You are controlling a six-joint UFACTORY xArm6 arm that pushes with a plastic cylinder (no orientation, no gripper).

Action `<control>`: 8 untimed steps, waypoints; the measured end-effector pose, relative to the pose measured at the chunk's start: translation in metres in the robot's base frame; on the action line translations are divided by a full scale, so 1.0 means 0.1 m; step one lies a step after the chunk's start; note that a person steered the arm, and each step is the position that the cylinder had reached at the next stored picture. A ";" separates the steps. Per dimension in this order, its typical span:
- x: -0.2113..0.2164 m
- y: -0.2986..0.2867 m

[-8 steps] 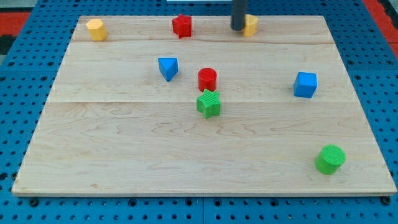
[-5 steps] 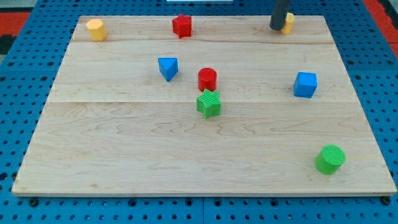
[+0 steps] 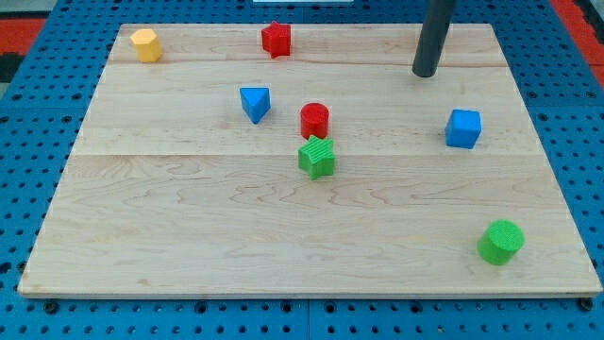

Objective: Place a blue cube to the top of red circle

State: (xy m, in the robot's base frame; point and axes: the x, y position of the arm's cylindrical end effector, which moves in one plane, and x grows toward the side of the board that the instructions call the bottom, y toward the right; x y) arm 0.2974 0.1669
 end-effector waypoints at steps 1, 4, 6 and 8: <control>0.00 0.00; 0.10 -0.27; 0.36 -1.11; 0.79 -0.88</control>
State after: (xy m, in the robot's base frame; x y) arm 0.3767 0.0785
